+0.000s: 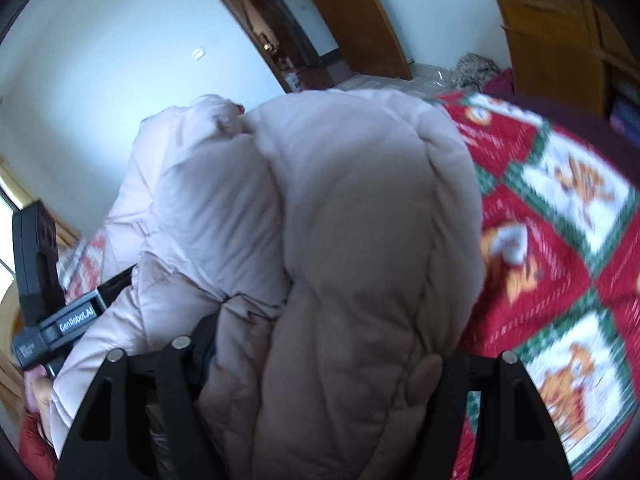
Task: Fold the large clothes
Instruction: 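Grip the pink jacket bundle with both grippers and lift it off the quilt, then lower the jacket bundle onto the quilt and open both grippers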
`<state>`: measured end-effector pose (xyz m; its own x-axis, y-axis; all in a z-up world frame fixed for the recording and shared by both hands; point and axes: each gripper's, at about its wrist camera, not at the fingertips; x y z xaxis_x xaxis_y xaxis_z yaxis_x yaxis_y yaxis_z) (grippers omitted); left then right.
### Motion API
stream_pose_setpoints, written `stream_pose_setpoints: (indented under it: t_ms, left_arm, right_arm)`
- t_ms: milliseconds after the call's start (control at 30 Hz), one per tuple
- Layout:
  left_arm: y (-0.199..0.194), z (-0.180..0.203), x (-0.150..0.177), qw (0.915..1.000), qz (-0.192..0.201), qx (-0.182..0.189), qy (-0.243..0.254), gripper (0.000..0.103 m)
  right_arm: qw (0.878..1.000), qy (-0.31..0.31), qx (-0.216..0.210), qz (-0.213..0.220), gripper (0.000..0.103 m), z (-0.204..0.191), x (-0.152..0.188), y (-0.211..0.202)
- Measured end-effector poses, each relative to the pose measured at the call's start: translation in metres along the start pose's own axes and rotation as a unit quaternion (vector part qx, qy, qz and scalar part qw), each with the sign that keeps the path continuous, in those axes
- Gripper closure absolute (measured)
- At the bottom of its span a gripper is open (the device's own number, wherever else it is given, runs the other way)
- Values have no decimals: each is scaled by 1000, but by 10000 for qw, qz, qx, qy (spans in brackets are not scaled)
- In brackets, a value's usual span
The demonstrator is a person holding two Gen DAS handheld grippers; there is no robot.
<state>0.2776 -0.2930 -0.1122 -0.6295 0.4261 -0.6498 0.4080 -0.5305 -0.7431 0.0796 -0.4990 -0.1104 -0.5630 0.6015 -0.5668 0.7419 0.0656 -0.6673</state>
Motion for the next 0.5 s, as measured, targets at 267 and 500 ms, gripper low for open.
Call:
stream_pose_setpoints:
  t_ms: [267, 500]
  left_arm:
    - [-2, 3, 4, 9998, 12, 9, 185, 1]
    - [-5, 23, 6, 9964, 200, -486, 669, 1]
  right_arm:
    - [9949, -12, 538, 856, 29, -11, -1, -73]
    - [9818, -1119, 1217, 936, 42, -56, -34, -67]
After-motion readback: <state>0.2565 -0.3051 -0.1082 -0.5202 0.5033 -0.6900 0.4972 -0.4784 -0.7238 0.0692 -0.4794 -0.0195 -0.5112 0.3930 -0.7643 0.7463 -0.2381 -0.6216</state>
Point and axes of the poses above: each gripper's, at about its wrist camera, not at the fingertips, and y roughly the way its jaws point, z to its right, x to its underside, and after that the axes turned 2 degrees about -z, right-handed
